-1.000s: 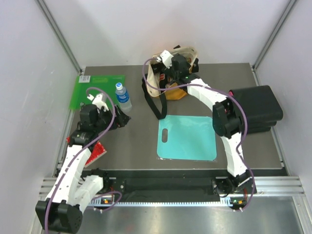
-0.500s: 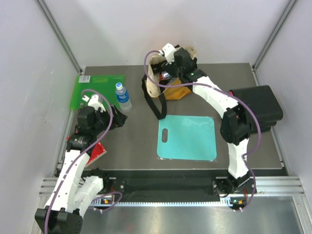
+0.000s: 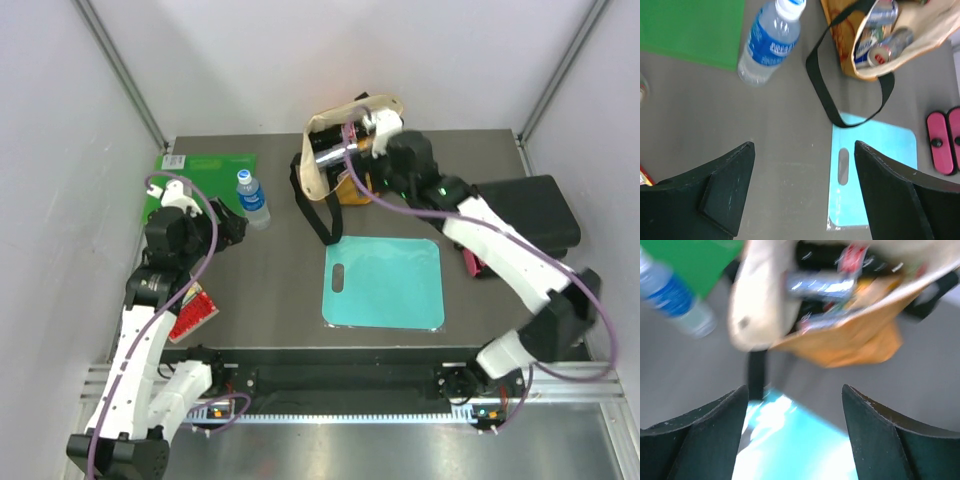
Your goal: Place the beverage into the canvas bag
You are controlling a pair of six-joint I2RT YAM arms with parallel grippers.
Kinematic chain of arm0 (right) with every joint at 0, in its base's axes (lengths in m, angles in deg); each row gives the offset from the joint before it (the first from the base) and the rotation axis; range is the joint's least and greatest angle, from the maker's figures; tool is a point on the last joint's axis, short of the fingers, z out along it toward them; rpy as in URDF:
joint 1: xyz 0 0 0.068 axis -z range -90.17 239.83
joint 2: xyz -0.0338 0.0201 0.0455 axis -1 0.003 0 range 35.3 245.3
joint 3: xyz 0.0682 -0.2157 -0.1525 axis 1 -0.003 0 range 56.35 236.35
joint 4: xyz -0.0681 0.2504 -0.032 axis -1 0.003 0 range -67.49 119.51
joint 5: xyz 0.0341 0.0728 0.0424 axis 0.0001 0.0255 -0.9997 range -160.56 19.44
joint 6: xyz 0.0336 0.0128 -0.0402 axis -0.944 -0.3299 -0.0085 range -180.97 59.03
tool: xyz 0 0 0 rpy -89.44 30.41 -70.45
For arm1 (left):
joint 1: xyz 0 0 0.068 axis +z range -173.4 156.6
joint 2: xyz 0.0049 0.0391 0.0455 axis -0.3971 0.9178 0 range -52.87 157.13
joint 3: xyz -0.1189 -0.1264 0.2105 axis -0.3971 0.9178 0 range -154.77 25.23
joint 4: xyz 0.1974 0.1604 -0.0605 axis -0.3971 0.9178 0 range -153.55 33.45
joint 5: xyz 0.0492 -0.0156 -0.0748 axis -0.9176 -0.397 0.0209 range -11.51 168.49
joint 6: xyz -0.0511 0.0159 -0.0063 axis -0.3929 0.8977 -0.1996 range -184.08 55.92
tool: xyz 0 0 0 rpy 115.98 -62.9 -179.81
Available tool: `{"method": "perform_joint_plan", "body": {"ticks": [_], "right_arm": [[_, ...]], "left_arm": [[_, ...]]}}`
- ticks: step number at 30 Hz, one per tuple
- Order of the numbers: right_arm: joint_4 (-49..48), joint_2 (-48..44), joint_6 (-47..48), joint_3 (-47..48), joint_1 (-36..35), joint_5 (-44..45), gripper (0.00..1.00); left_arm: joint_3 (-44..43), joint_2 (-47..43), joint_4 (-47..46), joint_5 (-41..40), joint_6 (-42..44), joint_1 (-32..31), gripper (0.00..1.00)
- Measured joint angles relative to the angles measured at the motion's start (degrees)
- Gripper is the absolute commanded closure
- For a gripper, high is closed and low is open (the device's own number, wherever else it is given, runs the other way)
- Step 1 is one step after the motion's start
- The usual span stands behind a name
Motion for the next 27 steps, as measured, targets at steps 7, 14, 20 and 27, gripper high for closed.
{"method": "perform_joint_plan", "body": {"ticks": [7,14,20,27], "right_arm": [[-3.7,-22.2,-10.3,-24.0,-7.0,-7.5,0.0],[-6.6,-40.8,-11.2,-35.9,-7.8,-8.3,0.0],[-5.9,-52.0,-8.9,-40.9,-7.8,-5.3,0.0],[-7.7,-57.9,-8.9,-45.6,-7.8,-4.0,0.0]], "left_arm": [[-5.4,2.6,0.0,-4.9,0.0,0.0,0.18],[-7.0,10.3,-0.4,-3.3,1.8,0.0,0.17],[-7.3,17.1,-1.5,-4.2,4.0,-0.4,0.14],[-7.3,19.7,-7.6,-8.9,6.5,-0.8,0.1]]}}
